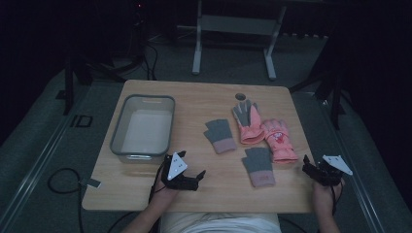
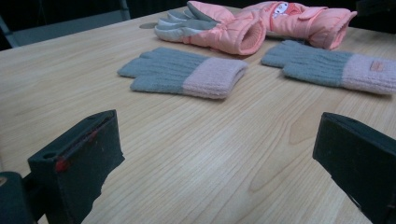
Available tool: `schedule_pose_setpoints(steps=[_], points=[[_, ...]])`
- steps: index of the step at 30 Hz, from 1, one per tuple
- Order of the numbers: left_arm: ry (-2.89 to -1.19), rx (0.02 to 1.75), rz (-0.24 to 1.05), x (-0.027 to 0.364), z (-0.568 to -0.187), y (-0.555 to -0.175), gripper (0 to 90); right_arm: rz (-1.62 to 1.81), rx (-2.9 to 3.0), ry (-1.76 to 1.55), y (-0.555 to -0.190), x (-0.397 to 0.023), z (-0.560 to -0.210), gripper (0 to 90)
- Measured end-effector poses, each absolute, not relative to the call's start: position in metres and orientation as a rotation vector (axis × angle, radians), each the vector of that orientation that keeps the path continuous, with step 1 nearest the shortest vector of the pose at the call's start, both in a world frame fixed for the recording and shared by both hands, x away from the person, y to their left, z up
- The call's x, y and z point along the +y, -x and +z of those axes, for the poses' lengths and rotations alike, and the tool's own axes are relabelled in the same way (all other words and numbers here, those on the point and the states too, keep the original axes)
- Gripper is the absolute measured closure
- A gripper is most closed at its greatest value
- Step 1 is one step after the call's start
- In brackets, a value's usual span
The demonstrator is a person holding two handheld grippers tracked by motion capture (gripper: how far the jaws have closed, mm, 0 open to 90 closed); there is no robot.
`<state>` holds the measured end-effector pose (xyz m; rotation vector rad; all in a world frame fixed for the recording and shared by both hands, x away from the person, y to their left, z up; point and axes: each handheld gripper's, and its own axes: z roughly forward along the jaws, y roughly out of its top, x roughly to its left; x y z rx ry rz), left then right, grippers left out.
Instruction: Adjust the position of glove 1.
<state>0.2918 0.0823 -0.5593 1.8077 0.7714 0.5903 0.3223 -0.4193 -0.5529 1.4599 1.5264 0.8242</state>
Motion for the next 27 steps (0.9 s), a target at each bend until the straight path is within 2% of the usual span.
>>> schedule_pose_setpoints(steps=[15,23,27], points=[[-1.81,0.752,0.607,0.082,-0.559,-0.29,0.8,0.789,1.656,-1.542,-0.328,-0.422,-0.548,13.7],[-1.803,0.76,0.608,0.082,-0.559,-0.29,0.9,0.798,1.676,-1.52,-0.332,-0.416,-0.511,12.3],[-1.798,0.76,0.608,0.082,-0.559,-0.29,0.8,0.85,1.709,-1.528,-0.336,-0.41,-0.488,15.6]])
